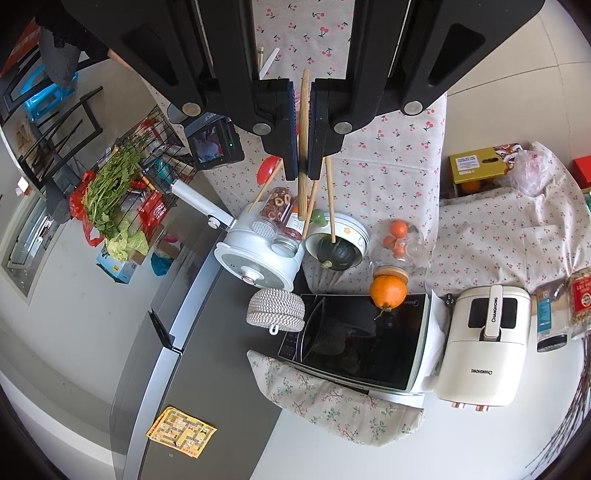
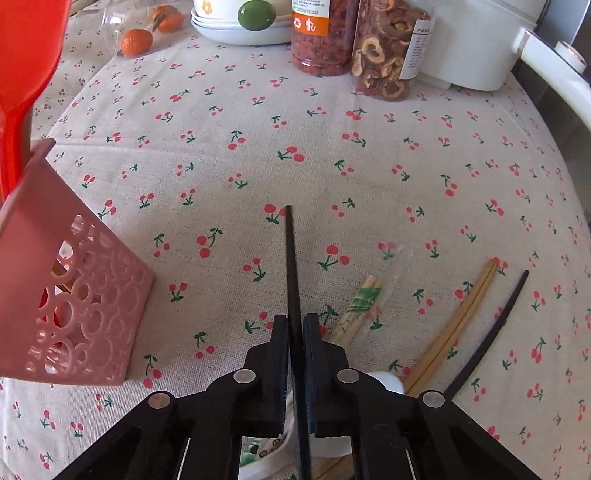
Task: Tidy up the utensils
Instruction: 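Lower the wooden chopstick into the pink basket and open the left gripper, then lower the black chopstick into the pink basket and open the right gripper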
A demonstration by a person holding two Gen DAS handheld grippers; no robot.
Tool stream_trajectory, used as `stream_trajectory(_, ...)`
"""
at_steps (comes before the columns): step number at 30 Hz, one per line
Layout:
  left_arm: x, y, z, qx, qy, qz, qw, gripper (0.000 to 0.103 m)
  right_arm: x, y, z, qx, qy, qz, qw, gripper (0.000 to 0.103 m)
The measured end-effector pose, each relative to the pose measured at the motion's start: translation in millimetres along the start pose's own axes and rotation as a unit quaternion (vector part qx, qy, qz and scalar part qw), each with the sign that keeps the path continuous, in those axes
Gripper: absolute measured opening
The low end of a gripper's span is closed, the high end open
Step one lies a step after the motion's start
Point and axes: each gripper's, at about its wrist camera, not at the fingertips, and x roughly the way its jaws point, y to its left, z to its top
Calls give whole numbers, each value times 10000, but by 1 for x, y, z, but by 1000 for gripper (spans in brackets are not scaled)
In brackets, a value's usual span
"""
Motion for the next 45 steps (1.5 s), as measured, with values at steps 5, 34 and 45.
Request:
stream_trajectory(5, -7, -2, 6, -52, -261, -54, 9996, 4, -63, -15, -6, 262, -670, 230, 9971, 4)
stream_trajectory(34, 94, -15, 13, 291, 32, 904, 9955, 4, -244, -30, -25, 976, -3011, 1302, 9396, 4)
stream_trajectory(45, 93, -19, 6, 445, 77, 951, 9944, 56, -247, -18, -13, 1110, -3174, 1752, 9253, 4)
